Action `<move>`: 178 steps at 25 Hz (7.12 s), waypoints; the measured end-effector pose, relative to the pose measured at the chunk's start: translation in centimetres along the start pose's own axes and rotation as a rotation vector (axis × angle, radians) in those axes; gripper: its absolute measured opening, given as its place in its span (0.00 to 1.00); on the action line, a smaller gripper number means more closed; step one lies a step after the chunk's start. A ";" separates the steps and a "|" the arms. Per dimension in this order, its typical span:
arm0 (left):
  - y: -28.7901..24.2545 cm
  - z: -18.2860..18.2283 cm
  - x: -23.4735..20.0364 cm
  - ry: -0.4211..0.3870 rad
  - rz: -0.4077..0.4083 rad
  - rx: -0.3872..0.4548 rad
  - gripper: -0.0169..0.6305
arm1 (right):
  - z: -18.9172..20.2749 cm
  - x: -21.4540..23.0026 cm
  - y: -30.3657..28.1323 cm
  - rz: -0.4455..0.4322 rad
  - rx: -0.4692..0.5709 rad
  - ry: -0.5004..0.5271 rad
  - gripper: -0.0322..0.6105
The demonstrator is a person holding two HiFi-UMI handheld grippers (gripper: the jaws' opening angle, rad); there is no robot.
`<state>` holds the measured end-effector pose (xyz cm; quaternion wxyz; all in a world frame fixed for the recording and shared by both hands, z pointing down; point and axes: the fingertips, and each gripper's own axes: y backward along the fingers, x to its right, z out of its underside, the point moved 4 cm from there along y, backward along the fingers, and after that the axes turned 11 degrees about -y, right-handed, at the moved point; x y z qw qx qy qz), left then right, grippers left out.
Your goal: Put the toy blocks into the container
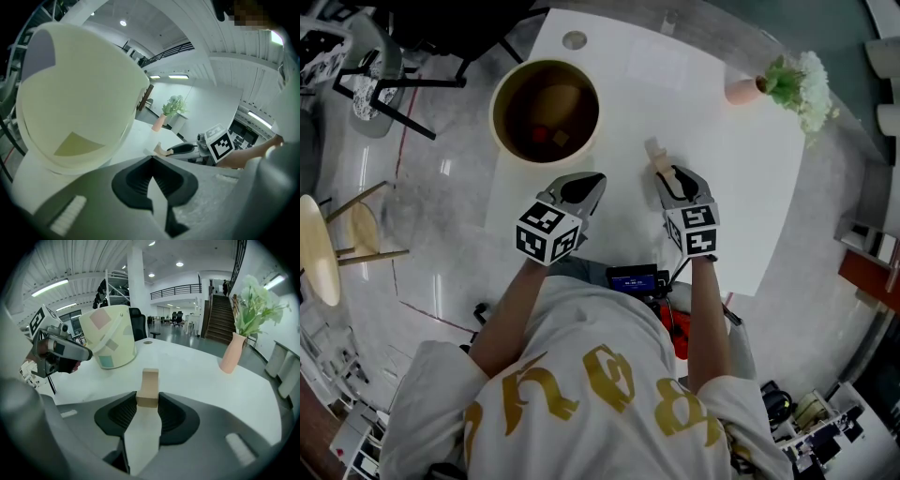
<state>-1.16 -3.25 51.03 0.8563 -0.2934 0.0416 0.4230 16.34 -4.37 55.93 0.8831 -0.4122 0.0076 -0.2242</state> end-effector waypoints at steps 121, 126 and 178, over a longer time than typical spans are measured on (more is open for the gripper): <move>15.9 -12.1 -8.2 -0.091 -0.219 0.320 0.03 | -16.3 -15.2 9.7 0.036 0.415 0.006 0.09; 15.1 -13.4 -5.1 -0.136 -0.197 0.336 0.03 | -15.2 -15.0 12.0 0.030 0.452 -0.021 0.09; 14.2 -12.8 -0.9 -0.208 -0.164 0.310 0.03 | -13.0 -12.8 14.5 0.049 0.504 -0.094 0.09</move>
